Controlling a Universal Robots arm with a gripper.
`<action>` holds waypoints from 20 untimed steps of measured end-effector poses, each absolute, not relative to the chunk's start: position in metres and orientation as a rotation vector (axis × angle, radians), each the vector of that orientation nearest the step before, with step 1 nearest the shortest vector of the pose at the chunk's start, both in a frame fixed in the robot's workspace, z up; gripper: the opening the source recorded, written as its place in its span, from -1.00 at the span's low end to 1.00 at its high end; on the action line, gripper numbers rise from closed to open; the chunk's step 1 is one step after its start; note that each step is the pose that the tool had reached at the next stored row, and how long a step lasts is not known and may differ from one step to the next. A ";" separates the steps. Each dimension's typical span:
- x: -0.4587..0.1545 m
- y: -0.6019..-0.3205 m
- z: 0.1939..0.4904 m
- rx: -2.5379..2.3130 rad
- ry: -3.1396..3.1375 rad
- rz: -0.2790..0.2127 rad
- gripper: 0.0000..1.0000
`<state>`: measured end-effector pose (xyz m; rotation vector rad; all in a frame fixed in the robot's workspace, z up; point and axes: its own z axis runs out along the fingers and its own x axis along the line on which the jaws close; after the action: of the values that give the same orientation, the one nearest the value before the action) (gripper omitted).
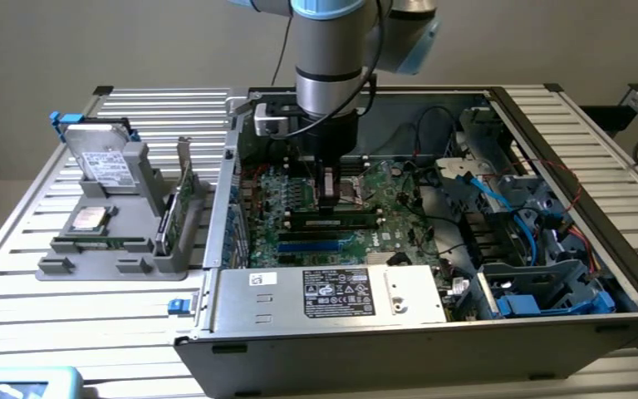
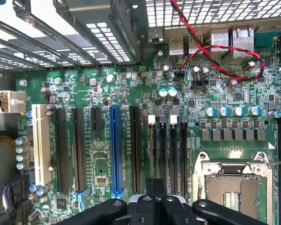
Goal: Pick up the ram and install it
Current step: 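Press down the ram until it locks into place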
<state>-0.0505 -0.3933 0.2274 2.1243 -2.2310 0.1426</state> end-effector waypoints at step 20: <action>-0.038 -0.394 0.244 2.124 -2.231 0.141 -0.79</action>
<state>-0.0380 -0.3936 0.2442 2.1241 -2.2306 0.1410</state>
